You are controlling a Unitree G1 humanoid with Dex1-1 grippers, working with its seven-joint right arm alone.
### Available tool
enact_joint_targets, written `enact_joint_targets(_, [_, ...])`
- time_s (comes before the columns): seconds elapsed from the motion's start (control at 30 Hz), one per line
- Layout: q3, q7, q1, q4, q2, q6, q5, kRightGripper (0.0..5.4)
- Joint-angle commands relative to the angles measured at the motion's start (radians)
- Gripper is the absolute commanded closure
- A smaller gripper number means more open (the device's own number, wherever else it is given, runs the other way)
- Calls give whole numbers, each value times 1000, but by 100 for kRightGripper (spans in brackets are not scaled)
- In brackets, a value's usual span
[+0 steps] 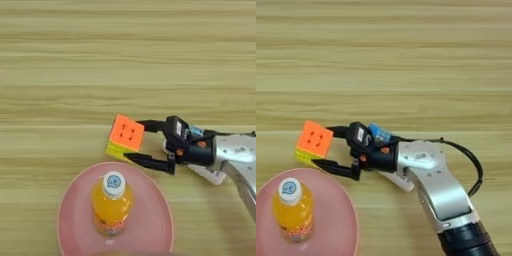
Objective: Move the objects on the table
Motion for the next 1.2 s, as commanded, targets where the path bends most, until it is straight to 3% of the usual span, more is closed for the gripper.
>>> enact_joint_targets(0.03, [-12, 33, -5, -68, -67, -44, 17, 207])
enact_joint_targets(0.23, [0, 89, 45, -129, -117, -65, 8, 207])
enact_joint_targets(0.47, [55, 79, 76, -138, -163, -128, -113, 207])
enact_joint_targets(0.87, [108, 36, 69, -86, -166, -178, -237, 207])
enact_joint_targets(0.97, [111, 26, 66, -78, -163, -182, -247, 138])
enact_joint_targets(1.2, [91, 18, 58, -93, -150, -177, -219, 64])
